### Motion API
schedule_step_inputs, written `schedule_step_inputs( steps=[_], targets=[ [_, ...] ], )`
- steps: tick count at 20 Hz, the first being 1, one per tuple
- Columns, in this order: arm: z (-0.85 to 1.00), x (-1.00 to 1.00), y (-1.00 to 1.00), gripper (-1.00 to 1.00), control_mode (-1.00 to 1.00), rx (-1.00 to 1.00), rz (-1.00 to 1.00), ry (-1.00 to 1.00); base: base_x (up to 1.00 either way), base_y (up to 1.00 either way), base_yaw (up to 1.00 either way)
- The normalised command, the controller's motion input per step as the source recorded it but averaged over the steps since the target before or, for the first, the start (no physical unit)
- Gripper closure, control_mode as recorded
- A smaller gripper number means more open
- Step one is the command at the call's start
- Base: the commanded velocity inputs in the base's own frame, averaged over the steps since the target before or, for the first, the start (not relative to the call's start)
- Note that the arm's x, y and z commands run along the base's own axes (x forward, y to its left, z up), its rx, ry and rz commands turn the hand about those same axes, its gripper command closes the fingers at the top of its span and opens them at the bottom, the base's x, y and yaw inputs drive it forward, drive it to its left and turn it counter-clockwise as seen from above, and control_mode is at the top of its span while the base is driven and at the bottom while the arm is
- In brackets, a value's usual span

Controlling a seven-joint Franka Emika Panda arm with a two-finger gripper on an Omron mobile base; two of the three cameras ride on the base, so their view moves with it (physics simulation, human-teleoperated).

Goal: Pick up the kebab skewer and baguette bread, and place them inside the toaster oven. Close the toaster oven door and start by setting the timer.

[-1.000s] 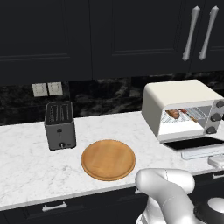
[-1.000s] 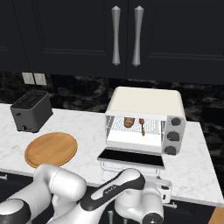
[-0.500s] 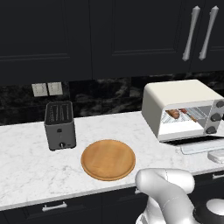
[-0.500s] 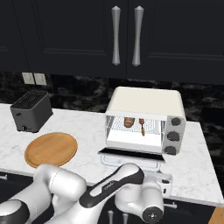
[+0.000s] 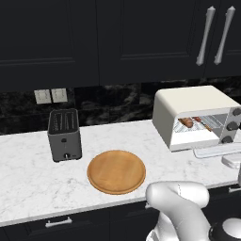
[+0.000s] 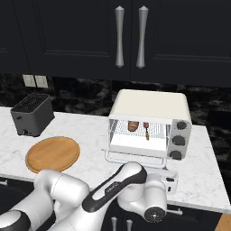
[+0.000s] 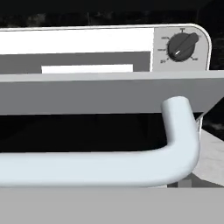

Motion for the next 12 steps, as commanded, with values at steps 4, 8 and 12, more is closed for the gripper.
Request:
schedule_step_inputs(
  steps=[4,8,12],
  targets=[
    [0.37,0.56,0.3,-1.0,-1.0,0.04,-0.06,-0.07,0.0,0.0,0.0],
    [0.32,0.58,0.31,-1.0,-1.0,0.03,-0.07,-0.06,0.0,0.0,0.0],
    [0.27,0.54,0.3,-1.0,-1.0,0.04,-0.07,-0.05,0.0,0.0,0.0]
  ],
)
